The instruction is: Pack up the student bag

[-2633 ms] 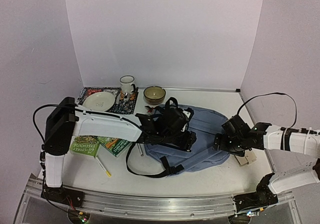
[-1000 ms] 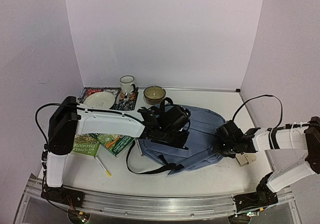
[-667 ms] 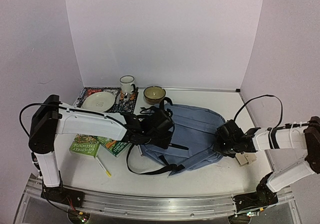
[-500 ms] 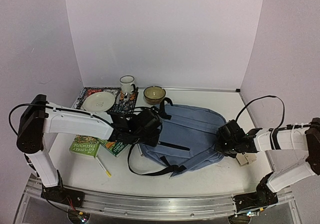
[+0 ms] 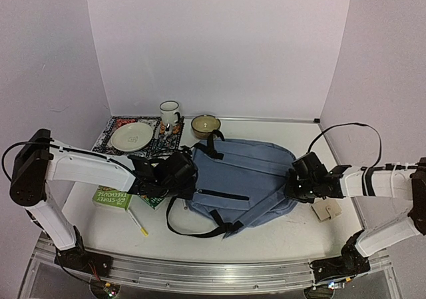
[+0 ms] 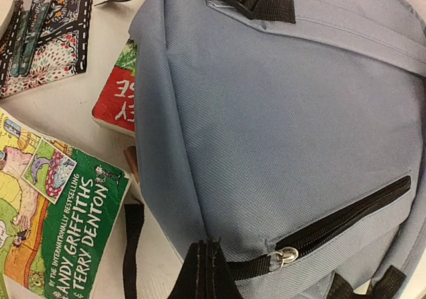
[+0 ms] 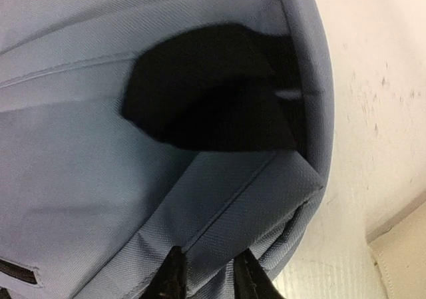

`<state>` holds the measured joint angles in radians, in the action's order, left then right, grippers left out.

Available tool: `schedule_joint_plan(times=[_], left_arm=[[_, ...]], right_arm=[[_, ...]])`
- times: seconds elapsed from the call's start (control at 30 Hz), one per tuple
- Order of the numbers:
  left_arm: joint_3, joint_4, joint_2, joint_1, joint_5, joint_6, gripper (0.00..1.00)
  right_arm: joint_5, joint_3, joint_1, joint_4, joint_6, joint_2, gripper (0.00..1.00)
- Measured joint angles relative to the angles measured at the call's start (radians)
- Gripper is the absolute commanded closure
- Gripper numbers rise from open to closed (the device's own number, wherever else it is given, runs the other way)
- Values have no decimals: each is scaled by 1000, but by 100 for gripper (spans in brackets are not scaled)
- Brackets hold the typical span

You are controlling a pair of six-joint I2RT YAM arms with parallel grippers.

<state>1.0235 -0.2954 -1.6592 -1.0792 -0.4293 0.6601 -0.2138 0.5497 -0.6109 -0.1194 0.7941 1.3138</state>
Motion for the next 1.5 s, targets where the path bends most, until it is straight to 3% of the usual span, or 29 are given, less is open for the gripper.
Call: schedule_joint_plan(times=[0.17, 0.3, 0.5, 0.7, 0.77, 1.13, 1.5], left_arm=[[-7, 19, 11, 5, 20, 5, 98], [-10, 30, 22, 6, 22, -8, 78], [-25, 33, 86, 6, 6, -95, 36], [7, 17, 121, 7, 18, -302, 24], [48, -6, 96, 7, 35, -372, 16], [233, -100, -149, -45, 36, -707, 12], [303, -145, -249, -60, -64, -819, 15]], right_arm=[[38, 55, 0, 57, -139, -75, 30], [82, 107, 0, 100, -221, -133, 20], [126, 134, 0, 164, -277, -141, 9], [166, 139, 0, 199, -296, -139, 2], [178, 148, -1, 203, -299, -130, 2], [200, 166, -15, 200, -296, -103, 2], [202, 166, -21, 198, -290, -85, 2]])
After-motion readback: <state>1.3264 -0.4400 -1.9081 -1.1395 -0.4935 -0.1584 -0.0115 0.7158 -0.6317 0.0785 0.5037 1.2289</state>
